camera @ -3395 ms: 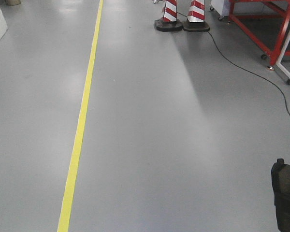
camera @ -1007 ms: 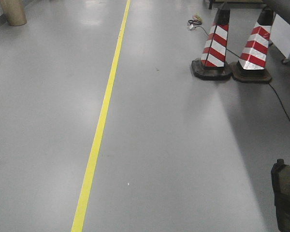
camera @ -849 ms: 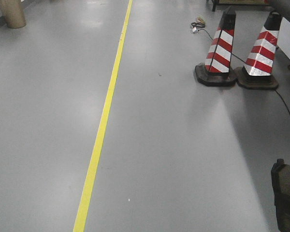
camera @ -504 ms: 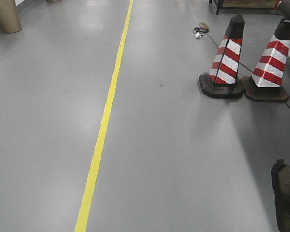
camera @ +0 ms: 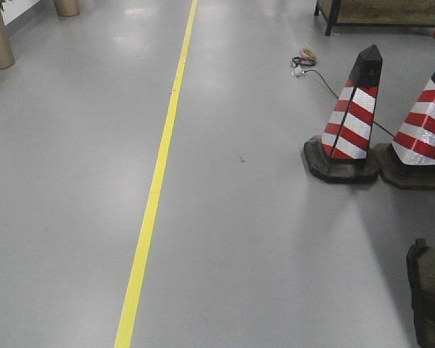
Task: Move and align brake pads A on conveyor
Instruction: 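Drive along the yellow floor line past the striped cones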
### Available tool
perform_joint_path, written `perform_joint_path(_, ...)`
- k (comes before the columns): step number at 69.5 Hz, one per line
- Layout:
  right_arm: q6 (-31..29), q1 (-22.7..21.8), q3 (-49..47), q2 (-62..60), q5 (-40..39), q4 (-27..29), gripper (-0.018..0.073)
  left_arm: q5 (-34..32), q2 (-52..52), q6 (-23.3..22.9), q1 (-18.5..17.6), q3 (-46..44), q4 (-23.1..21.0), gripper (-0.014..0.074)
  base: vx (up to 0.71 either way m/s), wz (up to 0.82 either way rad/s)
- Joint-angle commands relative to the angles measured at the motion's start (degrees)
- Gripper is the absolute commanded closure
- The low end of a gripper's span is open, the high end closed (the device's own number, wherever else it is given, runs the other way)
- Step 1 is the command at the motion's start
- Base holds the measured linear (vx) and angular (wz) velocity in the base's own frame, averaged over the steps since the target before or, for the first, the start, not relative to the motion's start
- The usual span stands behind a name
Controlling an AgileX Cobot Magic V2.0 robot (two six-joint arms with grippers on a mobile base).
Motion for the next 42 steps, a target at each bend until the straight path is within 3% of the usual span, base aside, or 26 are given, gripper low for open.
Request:
perform_joint_path(1,-0.5,-0.2,-1.7,0.1,-4.8,-1.0,0.0382,-4.2,0.1,-0.1,-0.4,-1.7,-0.4,0.0422,0.6,-0.02)
perform_joint_path(42,-0.5,-0.2,-1.7,0.1,-4.8,-1.0,0.0382,-4.2,0.1,-0.1,-0.4,-1.7,-0.4,0.0422,0.57,-0.04)
